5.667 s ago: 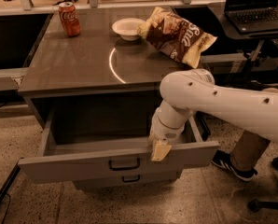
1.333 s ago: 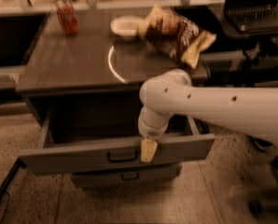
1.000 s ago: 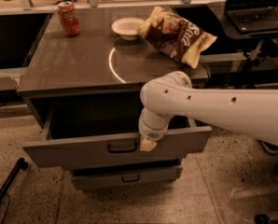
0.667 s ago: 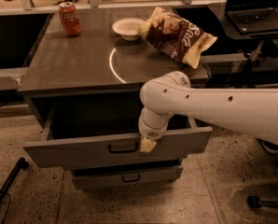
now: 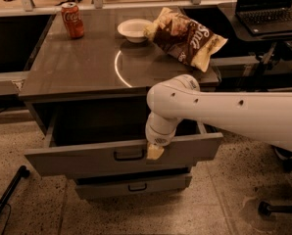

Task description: Open top drawer

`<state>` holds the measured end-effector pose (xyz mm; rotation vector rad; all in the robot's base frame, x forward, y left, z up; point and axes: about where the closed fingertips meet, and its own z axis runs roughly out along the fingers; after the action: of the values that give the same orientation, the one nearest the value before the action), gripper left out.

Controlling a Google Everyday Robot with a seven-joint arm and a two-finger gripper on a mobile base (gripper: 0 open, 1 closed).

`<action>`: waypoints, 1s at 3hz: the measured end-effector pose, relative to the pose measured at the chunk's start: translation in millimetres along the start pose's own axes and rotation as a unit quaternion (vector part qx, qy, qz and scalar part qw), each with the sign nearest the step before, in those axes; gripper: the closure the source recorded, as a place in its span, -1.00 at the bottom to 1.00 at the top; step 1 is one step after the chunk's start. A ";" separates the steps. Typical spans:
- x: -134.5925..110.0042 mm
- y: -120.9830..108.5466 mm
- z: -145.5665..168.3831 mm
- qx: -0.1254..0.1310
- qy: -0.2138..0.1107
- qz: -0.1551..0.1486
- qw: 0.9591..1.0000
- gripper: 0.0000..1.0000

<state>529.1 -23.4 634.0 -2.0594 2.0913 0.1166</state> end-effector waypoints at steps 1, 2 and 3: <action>-1.9 -8.8 2.5 0.003 0.000 0.002 1.000 1.00; -2.5 -12.8 0.9 0.007 -0.001 0.004 1.000 0.96; -2.5 -12.8 0.9 0.007 -0.001 0.004 1.000 0.52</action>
Offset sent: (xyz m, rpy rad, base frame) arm 0.5819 0.2477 -0.5334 -0.0219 0.0875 0.0800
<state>541.9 -21.0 634.6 -2.0419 2.0938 0.1032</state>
